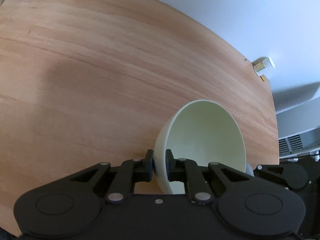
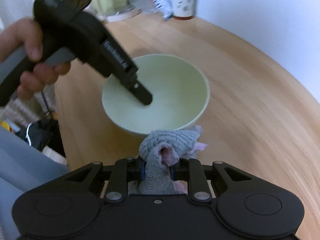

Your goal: Clean bowl

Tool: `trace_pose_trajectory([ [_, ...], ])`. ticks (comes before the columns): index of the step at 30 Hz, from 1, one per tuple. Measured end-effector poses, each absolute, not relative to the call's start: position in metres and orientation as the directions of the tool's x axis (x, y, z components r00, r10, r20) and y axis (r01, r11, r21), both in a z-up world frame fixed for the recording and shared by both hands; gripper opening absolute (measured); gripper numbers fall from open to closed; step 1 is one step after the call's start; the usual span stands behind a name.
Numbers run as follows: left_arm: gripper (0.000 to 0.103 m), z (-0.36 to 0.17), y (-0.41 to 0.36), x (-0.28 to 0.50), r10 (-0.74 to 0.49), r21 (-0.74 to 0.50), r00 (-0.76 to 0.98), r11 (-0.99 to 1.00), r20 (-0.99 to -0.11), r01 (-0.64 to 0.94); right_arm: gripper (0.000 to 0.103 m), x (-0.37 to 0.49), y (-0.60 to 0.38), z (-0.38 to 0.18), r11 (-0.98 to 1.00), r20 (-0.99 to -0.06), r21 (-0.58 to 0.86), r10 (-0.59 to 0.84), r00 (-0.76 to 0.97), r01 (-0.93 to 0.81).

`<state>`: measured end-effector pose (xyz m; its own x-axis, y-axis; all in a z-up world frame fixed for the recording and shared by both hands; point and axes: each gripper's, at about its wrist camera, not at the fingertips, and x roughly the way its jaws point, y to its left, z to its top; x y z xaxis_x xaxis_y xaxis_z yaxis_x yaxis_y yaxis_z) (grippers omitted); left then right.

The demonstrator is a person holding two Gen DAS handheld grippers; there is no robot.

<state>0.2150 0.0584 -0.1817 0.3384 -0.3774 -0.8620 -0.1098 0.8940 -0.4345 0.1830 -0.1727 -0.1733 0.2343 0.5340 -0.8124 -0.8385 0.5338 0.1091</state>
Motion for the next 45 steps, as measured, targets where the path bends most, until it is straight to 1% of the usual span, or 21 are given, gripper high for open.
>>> trace_pose_trajectory([
  [4, 0.011, -0.18, 0.06, 0.217, -0.393, -0.429, 0.326, 0.902, -0.86, -0.044, 0.024, 0.186, -0.172, -0.171, 0.508, -0.819, 0.07, 0.521, 0.241, -0.859],
  [8, 0.011, -0.177, 0.061, 0.212, -0.404, -0.42, 0.326, 0.907, -0.855, 0.024, 0.024, 0.194, -0.169, -0.17, 0.475, -0.831, -0.021, 0.482, 0.279, -0.88],
  [12, 0.011, -0.178, 0.065, 0.21, -0.432, -0.442, 0.318, 0.896, -0.844, 0.046, 0.024, 0.2, -0.169, -0.17, 0.425, -0.839, -0.104, 0.448, 0.309, -0.899],
  [18, 0.011, -0.177, 0.066, 0.22, -0.436, -0.447, 0.309, 0.894, -0.845, 0.039, 0.024, 0.197, -0.164, -0.169, 0.354, -0.847, -0.138, 0.441, 0.295, -0.925],
  [27, 0.014, -0.172, 0.054, 0.232, -0.422, -0.406, 0.285, 0.906, -0.86, 0.118, 0.024, 0.156, -0.165, -0.163, 0.335, -0.843, -0.069, 0.484, 0.235, -0.94],
  [32, 0.012, -0.172, 0.056, 0.234, -0.465, -0.423, 0.233, 0.882, -0.854, 0.21, 0.024, 0.152, -0.168, -0.163, 0.365, -0.842, -0.108, 0.46, 0.28, -0.925],
  [35, 0.013, -0.171, 0.053, 0.235, -0.466, -0.41, 0.219, 0.875, -0.857, 0.256, 0.024, 0.161, -0.178, -0.159, 0.397, -0.84, -0.121, 0.447, 0.307, -0.91],
  [37, 0.013, -0.17, 0.051, 0.238, -0.47, -0.409, 0.208, 0.869, -0.858, 0.279, 0.024, 0.169, -0.175, -0.159, 0.383, -0.84, -0.145, 0.44, 0.317, -0.913],
  [40, 0.013, -0.171, 0.049, 0.242, -0.476, -0.418, 0.194, 0.865, -0.858, 0.277, 0.024, 0.177, -0.177, -0.161, 0.369, -0.844, -0.168, 0.425, 0.326, -0.914],
  [42, 0.013, -0.172, 0.051, 0.245, -0.479, -0.434, 0.187, 0.869, -0.858, 0.237, 0.024, 0.182, -0.178, -0.16, 0.371, -0.847, -0.165, 0.422, 0.324, -0.914],
  [43, 0.013, -0.173, 0.053, 0.246, -0.48, -0.444, 0.184, 0.872, -0.857, 0.209, 0.024, 0.182, -0.178, -0.159, 0.37, -0.847, -0.162, 0.423, 0.321, -0.915],
  [44, 0.018, -0.174, 0.054, 0.247, -0.483, -0.454, 0.182, 0.872, -0.856, 0.181, 0.024, 0.18, -0.176, -0.158, 0.366, -0.846, -0.157, 0.43, 0.316, -0.917],
  [45, 0.032, -0.174, 0.056, 0.247, -0.489, -0.466, 0.18, 0.871, -0.854, 0.156, 0.024, 0.177, -0.174, -0.156, 0.363, -0.844, -0.152, 0.437, 0.312, -0.919],
])
